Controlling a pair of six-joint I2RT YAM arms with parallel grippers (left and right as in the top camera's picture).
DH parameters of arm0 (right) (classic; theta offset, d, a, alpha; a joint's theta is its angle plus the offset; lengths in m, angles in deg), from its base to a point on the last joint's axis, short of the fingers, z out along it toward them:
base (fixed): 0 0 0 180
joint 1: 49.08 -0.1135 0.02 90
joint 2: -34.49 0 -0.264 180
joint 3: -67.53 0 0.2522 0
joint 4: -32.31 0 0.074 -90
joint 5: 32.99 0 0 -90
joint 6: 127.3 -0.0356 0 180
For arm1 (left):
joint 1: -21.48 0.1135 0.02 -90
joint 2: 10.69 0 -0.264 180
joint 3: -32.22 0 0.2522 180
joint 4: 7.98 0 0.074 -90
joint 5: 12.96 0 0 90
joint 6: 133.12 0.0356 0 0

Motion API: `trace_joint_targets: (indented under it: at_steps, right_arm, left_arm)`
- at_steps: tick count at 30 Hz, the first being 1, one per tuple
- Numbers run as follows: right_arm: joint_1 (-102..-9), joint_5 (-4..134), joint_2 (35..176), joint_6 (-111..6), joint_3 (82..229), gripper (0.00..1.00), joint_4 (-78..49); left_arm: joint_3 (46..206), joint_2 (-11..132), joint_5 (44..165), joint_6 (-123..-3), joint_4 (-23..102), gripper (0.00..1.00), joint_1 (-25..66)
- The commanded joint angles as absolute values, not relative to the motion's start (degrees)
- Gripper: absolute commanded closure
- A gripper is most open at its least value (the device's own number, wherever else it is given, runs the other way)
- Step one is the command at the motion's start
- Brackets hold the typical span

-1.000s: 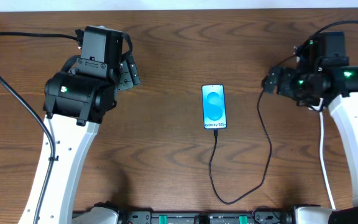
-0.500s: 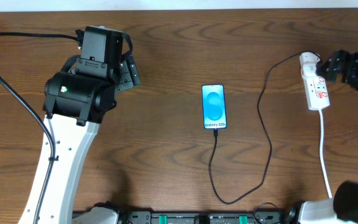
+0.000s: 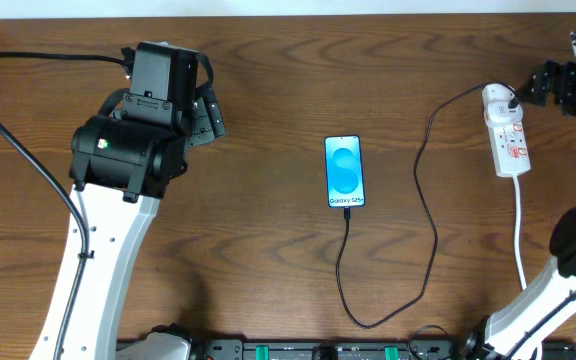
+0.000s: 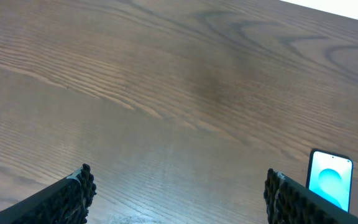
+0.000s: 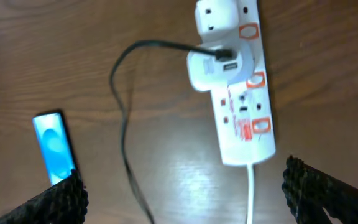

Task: Plug charger to phone and switch on socket
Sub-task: 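Move the right gripper over the power strip's orange switch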

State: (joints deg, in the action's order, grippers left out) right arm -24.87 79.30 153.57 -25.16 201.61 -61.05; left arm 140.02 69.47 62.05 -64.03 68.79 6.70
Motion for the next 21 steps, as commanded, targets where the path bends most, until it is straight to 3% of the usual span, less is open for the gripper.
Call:
trace_joint_targets:
  at_steps: [1, 21]
  right_arm:
    - [-24.98, 79.93, 156.37, -24.87, 202.90, 0.01, -59.60]
    - [-25.55, 85.24, 166.99, -25.22, 202.35, 0.01, -55.12]
  left_arm:
    - [140.00, 69.47, 61.09, -63.48, 68.96, 0.11, 6.70]
    - [140.00, 69.47, 61.09, -63.48, 68.96, 0.11, 6.67]
